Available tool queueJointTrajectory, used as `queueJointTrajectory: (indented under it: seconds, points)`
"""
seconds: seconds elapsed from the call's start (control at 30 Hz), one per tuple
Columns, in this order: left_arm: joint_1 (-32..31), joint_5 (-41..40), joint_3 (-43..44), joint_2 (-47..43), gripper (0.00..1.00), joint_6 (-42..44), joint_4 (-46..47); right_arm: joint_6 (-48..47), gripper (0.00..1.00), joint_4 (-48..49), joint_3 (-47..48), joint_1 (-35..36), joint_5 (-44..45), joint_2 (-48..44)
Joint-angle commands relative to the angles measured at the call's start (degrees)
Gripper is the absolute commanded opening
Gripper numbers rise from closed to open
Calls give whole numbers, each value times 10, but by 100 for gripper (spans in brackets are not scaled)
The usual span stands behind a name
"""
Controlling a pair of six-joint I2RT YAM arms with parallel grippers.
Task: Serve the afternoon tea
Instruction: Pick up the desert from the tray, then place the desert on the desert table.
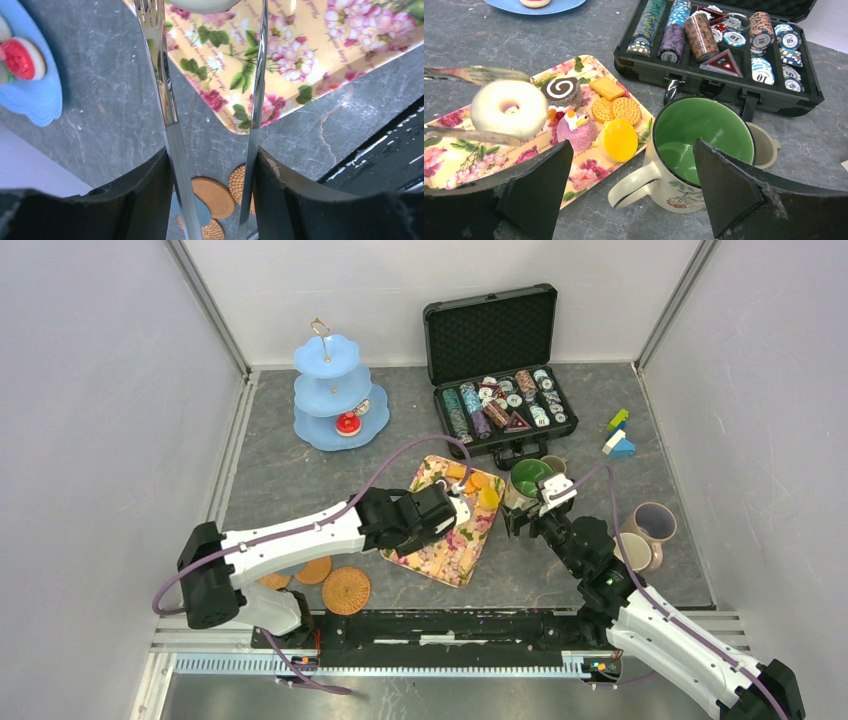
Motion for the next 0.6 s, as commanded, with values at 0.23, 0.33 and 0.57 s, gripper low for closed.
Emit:
queueJointTrajectory:
  seconds: [0.23, 0.33, 0.57]
  points:
    - [117, -41, -5, -60, 35, -117, 17, 11, 98, 23, -3, 3, 17, -6]
    - [183, -17, -2, -67, 35, -144, 17, 11, 98, 21, -2, 3, 12, -3]
    - [298, -2, -7, -45, 37, -178, 16, 10, 98, 21, -2, 3, 14, -8]
